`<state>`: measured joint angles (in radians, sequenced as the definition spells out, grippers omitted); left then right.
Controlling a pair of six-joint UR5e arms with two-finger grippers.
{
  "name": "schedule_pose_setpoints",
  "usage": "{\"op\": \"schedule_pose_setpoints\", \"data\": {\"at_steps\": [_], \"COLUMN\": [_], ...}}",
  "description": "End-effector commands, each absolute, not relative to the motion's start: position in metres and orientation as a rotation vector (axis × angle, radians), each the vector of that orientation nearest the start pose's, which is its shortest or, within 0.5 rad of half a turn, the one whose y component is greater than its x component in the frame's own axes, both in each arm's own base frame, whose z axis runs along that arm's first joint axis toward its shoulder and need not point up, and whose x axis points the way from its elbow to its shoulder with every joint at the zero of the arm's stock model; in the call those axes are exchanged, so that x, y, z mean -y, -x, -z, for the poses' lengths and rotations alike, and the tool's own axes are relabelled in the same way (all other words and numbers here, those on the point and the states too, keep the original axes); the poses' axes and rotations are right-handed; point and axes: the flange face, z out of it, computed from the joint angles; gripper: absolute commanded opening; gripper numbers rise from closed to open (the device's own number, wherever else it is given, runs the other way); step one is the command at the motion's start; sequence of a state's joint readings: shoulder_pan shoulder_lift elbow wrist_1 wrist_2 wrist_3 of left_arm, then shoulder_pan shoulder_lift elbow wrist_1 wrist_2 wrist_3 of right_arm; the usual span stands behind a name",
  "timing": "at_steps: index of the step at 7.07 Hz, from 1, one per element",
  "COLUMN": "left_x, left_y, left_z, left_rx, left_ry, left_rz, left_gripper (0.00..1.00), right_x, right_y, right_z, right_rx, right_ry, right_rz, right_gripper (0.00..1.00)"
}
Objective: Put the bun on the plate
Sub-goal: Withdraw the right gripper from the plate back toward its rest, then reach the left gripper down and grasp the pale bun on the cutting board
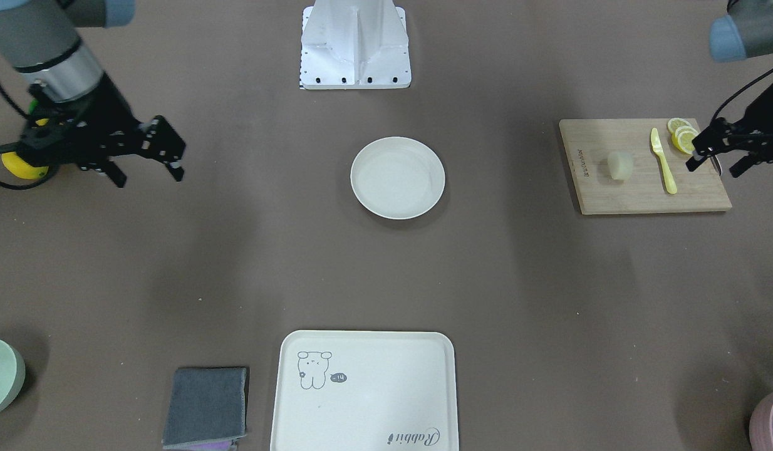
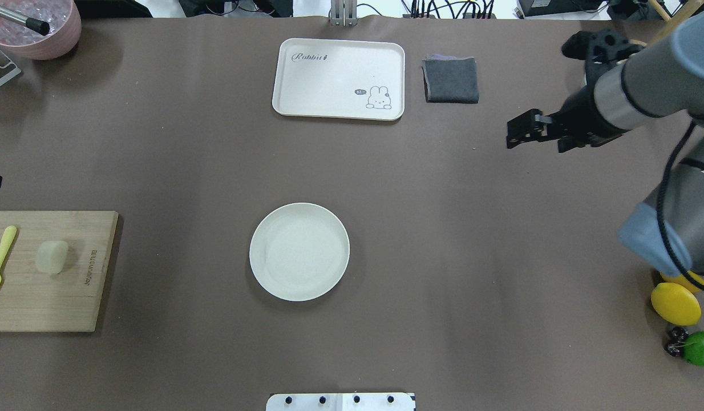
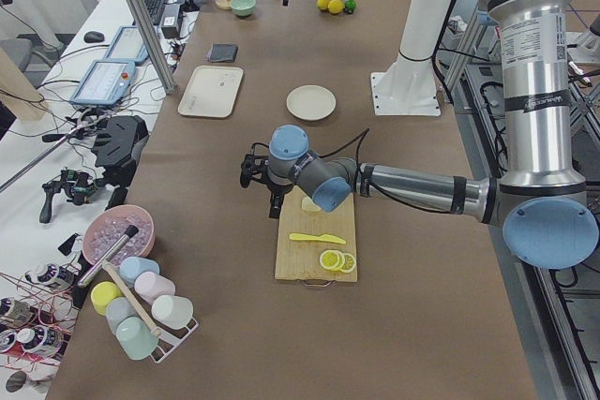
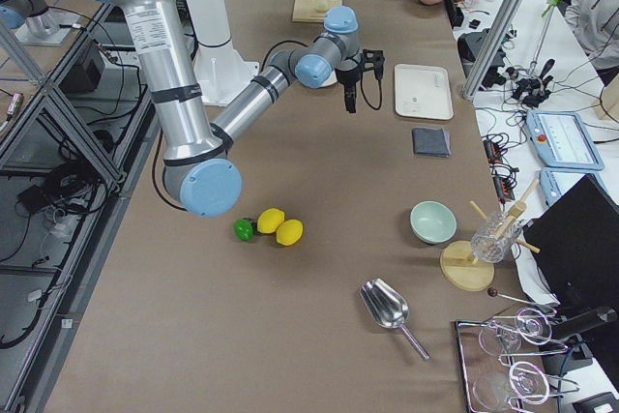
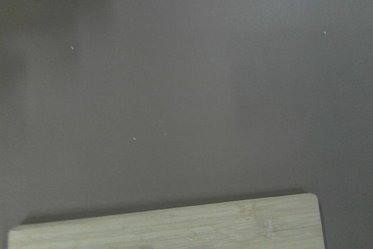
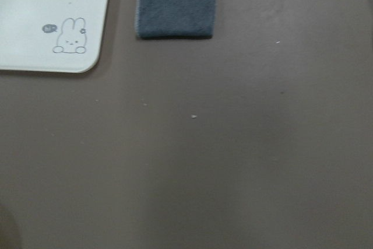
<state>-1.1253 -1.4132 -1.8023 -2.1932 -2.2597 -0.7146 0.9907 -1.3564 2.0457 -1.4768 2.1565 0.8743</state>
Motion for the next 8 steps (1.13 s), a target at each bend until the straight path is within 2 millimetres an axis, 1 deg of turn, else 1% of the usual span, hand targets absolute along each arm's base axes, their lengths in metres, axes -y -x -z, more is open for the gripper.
{"op": "schedule_pose_setpoints", "data": {"at_steps": [1, 2, 3, 4, 5, 6, 7, 8], "left_x": [0.402, 0.391, 0.385, 0.376, 0.37, 0.369, 0.368, 0.368], "left_y": [-0.205, -0.233, -0.244, -0.25, -0.257, -0.259, -0.259, -0.258], "left_z": [-0.56, -0.566, -0.567, -0.569, -0.571, -0.571, -0.573, -0.572], "left_rx": [-0.857, -0.816, -0.814, -0.812, -0.811, -0.811, -0.808, -0.809], "left_ry": [-0.18, -0.19, -0.183, -0.169, -0.16, -0.158, -0.154, -0.157], "left_rz": [-0.047, -0.091, -0.116, -0.138, -0.156, -0.162, -0.163, -0.165], "left_gripper": [0.98, 0.97, 0.97, 0.96, 0.8, 0.55, 0.39, 0.33], "right_x": [0.477, 0.469, 0.467, 0.467, 0.465, 0.465, 0.465, 0.465], "right_y": [0.102, 0.079, 0.077, 0.076, 0.074, 0.074, 0.074, 0.074], "right_z": [-0.395, -0.42, -0.426, -0.426, -0.428, -0.429, -0.428, -0.429], "right_rx": [0.895, 0.87, 0.866, 0.866, 0.861, 0.861, 0.861, 0.861], "right_ry": [-0.241, -0.25, -0.244, -0.245, -0.243, -0.241, -0.243, -0.241], "right_rz": [0.103, 0.132, 0.132, 0.13, 0.125, 0.124, 0.125, 0.124], "right_gripper": [1.0, 1.0, 1.0, 1.0, 1.0, 1.0, 1.0, 1.0]}}
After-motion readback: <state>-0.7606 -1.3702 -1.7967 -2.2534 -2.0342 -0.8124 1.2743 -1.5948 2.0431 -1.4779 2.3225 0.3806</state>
